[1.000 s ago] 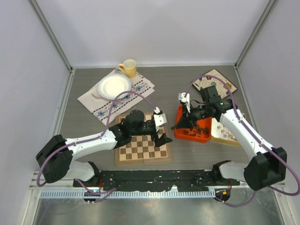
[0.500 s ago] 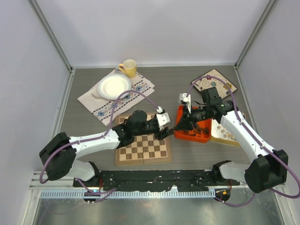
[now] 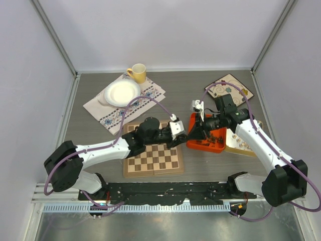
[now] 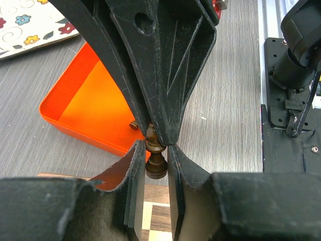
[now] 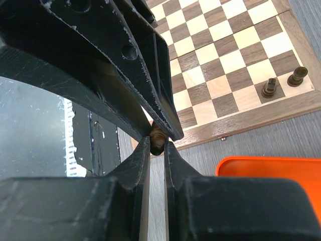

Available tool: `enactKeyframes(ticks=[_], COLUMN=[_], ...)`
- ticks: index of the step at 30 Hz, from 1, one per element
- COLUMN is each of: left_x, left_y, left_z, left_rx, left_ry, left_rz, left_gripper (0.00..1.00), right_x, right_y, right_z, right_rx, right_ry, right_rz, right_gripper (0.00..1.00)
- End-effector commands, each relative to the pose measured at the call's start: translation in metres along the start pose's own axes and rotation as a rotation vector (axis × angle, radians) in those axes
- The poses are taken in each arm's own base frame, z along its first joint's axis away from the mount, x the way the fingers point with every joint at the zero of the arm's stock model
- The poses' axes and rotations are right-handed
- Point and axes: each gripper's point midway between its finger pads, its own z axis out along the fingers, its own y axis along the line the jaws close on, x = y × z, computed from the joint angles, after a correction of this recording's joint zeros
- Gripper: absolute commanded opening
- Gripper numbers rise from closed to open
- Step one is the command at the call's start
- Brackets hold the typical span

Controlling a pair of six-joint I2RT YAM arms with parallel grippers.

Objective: Set up the chess pieces on the board

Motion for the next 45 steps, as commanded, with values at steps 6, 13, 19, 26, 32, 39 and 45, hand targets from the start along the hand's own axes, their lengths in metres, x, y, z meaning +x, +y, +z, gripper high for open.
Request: enactKeyframes(ticks=[6,13,19,26,32,39,45], left_x=[-0.018,-0.016,-0.017,-0.017,-0.021,-0.028,-0.033], left_y=[0.006,0.009,0.007,0.013,0.017,0.020,0.020], left_z=[0.003,0.003,0.003,0.002,0.002,0.006,0.008], left_rx=[-0.021,-0.040,-0.031,-0.076,-0.114,-0.124,-0.123], left_ry=[-0.022,-0.014,-0.015,-0.011,-0.041,-0.070,-0.093], left_rz=[0.011,0.005,-0.004,-0.075,-0.147,-0.172,-0.183], left_gripper=[0.36,0.40,0.07,0.00,0.00,0.00,0.00], right_x=[-0.014,-0.013,-0.012,-0.031,-0.055,-0.047,-0.037], right_y=[0.008,0.008,0.006,-0.001,-0.007,-0.013,-0.023], right_z=[-0.003,-0.003,-0.001,-0.010,-0.024,-0.020,-0.014], right_rx=[-0.010,-0.010,-0.005,0.038,0.054,0.066,0.085], right_ry=[-0.043,-0.042,-0.042,-0.088,-0.137,-0.131,-0.113], right_rz=[-0.038,-0.038,-0.030,0.041,0.145,0.215,0.261], right_gripper=[0.02,0.02,0.02,0.60,0.66,0.62,0.57])
